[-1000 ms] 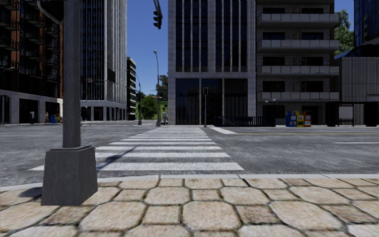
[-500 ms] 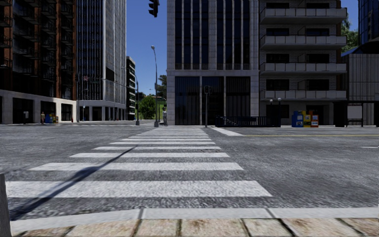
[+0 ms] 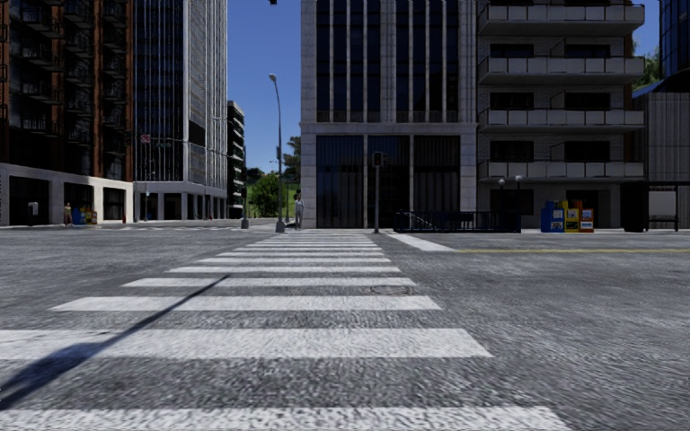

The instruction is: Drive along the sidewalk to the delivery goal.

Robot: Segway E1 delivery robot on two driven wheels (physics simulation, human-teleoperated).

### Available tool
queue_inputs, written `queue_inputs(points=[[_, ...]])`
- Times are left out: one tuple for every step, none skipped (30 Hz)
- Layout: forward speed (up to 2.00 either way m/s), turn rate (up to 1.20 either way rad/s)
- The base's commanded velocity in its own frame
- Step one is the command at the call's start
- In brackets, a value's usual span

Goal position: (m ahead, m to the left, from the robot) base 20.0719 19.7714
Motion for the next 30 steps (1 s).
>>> queue_inputs(points=[[1.32,0.0],[1.32,0.0],[1.32,0.0],[1.32,0.0],[1.32,0.0],[1.32,0.0],[1.32,0.0],[1.33,0.0],[1.34,0.0],[1.36,0.0],[1.36,0.0],[1.36,0.0],[1.36,0.0],[1.37,0.0],[1.37,0.0],[1.43,0.0],[1.47,0.0],[1.48,0.0],[1.48,0.0],[1.49,0.0],[1.49,0.0],[1.5,0.0],[1.51,0.0],[1.52,0.0],[1.53,0.0],[1.54,0.0],[1.55,0.0],[1.55,0.0],[1.56,0.0],[1.56,0.0]])
